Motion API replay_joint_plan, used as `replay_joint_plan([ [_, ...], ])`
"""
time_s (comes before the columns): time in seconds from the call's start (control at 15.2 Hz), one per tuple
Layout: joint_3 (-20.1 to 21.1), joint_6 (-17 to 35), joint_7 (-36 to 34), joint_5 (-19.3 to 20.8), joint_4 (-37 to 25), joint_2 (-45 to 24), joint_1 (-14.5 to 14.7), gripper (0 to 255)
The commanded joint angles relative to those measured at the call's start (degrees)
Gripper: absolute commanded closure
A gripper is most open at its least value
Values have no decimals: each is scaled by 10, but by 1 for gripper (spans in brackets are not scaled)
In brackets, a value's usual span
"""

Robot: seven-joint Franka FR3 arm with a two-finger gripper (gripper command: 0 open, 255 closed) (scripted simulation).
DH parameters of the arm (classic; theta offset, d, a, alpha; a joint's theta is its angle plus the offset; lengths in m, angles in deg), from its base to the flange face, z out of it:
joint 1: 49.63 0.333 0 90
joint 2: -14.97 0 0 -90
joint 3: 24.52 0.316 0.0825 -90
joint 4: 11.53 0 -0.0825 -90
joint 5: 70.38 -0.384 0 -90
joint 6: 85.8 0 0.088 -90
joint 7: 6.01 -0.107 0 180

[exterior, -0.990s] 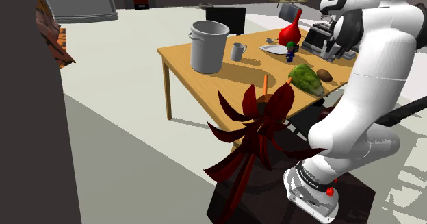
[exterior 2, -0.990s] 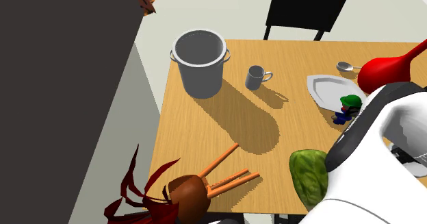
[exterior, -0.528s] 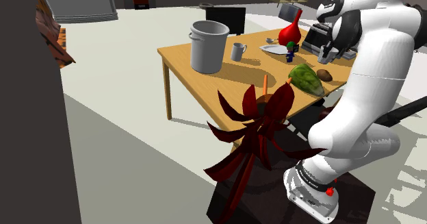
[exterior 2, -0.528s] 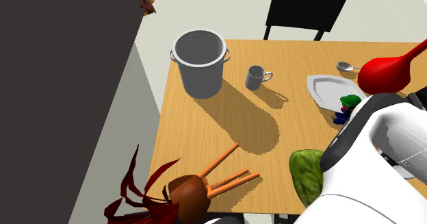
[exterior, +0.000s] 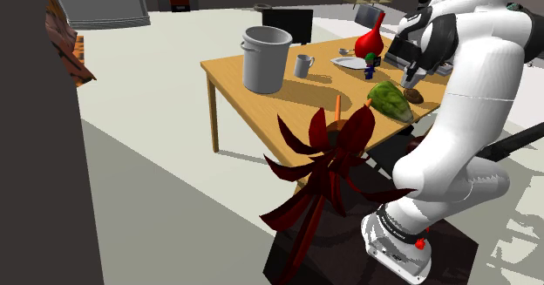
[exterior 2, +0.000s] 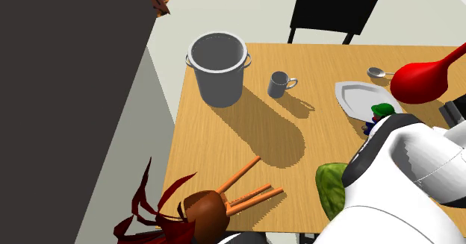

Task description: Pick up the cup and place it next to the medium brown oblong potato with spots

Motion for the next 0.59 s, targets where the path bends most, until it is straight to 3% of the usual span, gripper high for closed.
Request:
replay_joint_plan([
  [0.0,1,13,0,-2,8,-6,-1,255],
  [0.53,7,65,-1,-11,40,-27,-3,255],
])
